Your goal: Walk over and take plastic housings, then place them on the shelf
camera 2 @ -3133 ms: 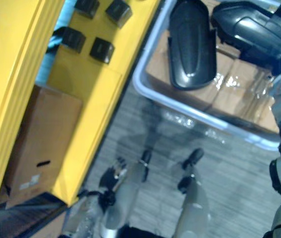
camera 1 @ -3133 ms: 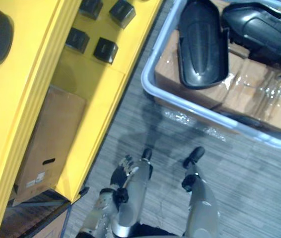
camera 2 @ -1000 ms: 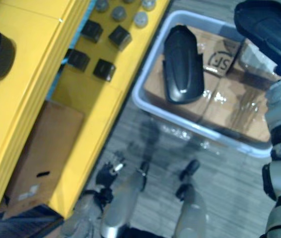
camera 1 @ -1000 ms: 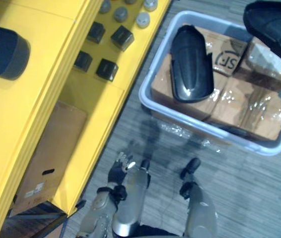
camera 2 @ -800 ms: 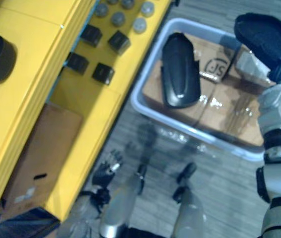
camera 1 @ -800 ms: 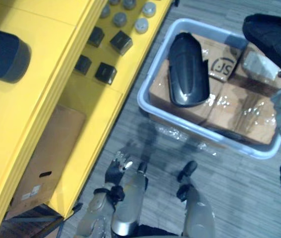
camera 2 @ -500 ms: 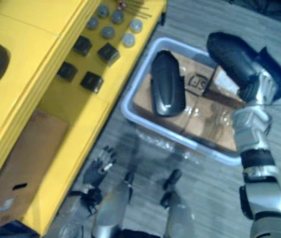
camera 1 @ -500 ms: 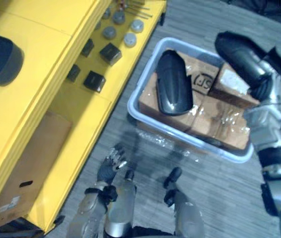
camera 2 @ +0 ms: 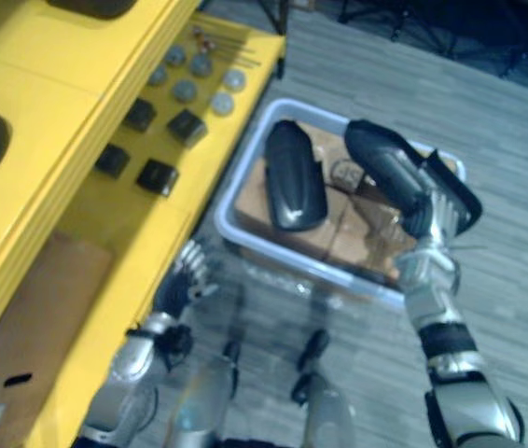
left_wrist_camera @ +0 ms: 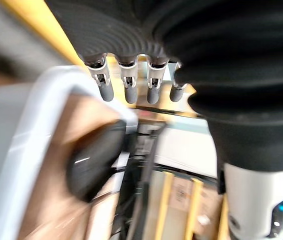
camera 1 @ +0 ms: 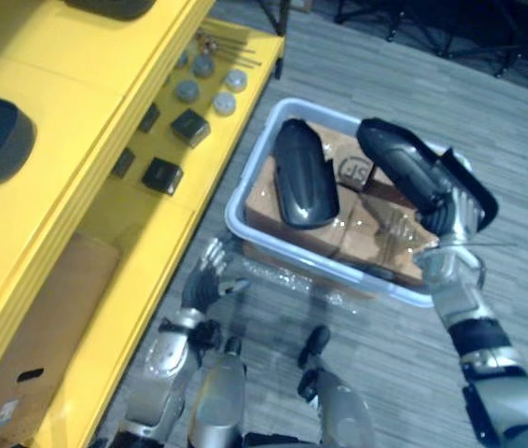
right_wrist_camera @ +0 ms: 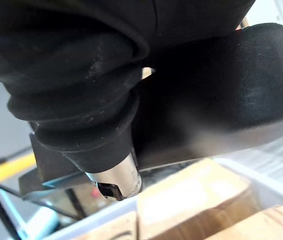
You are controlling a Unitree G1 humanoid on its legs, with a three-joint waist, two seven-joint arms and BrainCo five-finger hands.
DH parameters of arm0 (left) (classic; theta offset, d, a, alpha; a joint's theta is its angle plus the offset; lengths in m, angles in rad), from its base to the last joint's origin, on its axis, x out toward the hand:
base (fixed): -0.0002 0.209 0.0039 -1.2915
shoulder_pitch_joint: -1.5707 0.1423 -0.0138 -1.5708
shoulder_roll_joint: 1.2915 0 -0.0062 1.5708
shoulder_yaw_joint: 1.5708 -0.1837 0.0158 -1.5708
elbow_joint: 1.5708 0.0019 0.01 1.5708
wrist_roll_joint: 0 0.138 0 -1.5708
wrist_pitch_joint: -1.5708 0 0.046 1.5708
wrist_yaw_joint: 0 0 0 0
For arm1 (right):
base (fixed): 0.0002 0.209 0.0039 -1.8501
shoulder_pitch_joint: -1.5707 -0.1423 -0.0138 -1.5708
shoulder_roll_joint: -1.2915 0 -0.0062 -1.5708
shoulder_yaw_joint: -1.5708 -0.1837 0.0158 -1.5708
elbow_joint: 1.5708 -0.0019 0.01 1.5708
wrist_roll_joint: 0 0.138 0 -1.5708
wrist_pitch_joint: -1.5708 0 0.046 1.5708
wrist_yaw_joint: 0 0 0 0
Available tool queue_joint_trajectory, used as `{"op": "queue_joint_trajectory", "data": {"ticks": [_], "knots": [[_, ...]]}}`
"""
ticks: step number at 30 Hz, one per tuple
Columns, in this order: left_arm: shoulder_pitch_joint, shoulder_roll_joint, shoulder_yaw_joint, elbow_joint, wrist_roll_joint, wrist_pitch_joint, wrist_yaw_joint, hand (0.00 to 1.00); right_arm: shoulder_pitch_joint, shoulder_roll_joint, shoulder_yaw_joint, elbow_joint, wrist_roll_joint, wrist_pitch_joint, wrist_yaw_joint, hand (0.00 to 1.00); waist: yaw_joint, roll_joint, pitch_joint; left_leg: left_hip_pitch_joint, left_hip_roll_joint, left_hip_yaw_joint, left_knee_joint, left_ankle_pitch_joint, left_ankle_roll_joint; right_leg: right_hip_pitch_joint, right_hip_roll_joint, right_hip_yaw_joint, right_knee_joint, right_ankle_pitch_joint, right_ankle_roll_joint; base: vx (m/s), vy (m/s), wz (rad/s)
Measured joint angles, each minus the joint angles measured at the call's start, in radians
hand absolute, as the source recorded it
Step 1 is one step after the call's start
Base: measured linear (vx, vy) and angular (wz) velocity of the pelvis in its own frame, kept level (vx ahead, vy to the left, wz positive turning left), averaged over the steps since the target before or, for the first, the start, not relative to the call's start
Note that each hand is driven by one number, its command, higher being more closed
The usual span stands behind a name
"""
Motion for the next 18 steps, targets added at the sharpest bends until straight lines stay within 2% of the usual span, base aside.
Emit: {"op": "queue_joint_trajectory", "data": {"ticks": [3, 5, 8, 12, 14, 15, 18], "knots": [[-0.103, 0.065, 0.001, 0.000, 0.187, -0.073, 0.086, 0.00, 0.039, 0.013, 0.020, -0.011, -0.027, -0.042, -0.001, 1.00, -0.025, -0.016, -0.041, 0.023, 0.007, 0.031, -0.014, -0.001, 0.001, 0.003, 0.008, 0.026, -0.015, 0.009, -0.002, -0.01, 0.035, -0.26], [-0.161, 0.094, -0.001, 0.007, 0.269, -0.096, 0.124, 0.00, 0.046, 0.013, 0.036, -0.013, -0.031, -0.062, -0.001, 1.00, -0.035, -0.018, -0.045, 0.040, 0.015, 0.054, -0.012, -0.010, -0.001, 0.019, 0.017, 0.046, -0.028, 0.011, -0.002, -0.04, 0.045, -0.39], [-0.232, 0.119, -0.007, 0.023, 0.395, -0.112, 0.195, 0.00, 0.048, 0.010, 0.042, -0.020, -0.065, -0.105, -0.001, 1.00, -0.072, -0.019, -0.057, 0.051, 0.018, 0.069, -0.010, -0.016, 0.002, 0.028, 0.023, 0.059, -0.046, 0.015, 0.003, -0.05, 0.035, -0.19], [-0.297, 0.121, -0.041, 0.087, 0.542, -0.107, 0.272, 0.00, 0.045, -0.017, 0.068, -0.027, -0.067, -0.164, 0.006, 1.00, -0.087, -0.015, -0.059, 0.050, 0.034, 0.098, 0.019, -0.038, 0.000, 0.028, 0.042, 0.085, -0.063, 0.021, 0.002, -0.06, 0.040, -0.24], [-0.314, 0.126, -0.063, 0.110, 0.582, -0.095, 0.295, 0.00, 0.042, -0.028, 0.088, -0.030, -0.067, -0.176, 0.012, 1.00, -0.090, -0.015, -0.059, 0.051, 0.040, 0.104, 0.024, -0.044, -0.002, 0.027, 0.048, 0.092, -0.063, 0.026, 0.004, -0.03, 0.046, -0.15], [-0.328, 0.138, -0.082, 0.129, 0.627, -0.075, 0.315, 0.00, 0.036, -0.031, 0.095, -0.033, -0.067, -0.198, 0.020, 1.00, -0.093, -0.015, -0.059, 0.051, 0.041, 0.112, 0.024, -0.046, -0.003, 0.021, 0.050, 0.104, -0.064, 0.029, 0.001, -0.02, 0.058, -0.18], [-0.354, 0.159, -0.092, 0.171, 0.702, -0.033, 0.347, 0.00, 0.003, -0.045, 0.130, -0.034, -0.066, -0.227, 0.041, 1.00, -0.110, -0.012, -0.061, 0.043, 0.040, 0.118, 0.024, -0.046, -0.004, 0.003, 0.050, 0.110, -0.064, 0.037, -0.004, -0.02, 0.071, -0.11]]}}
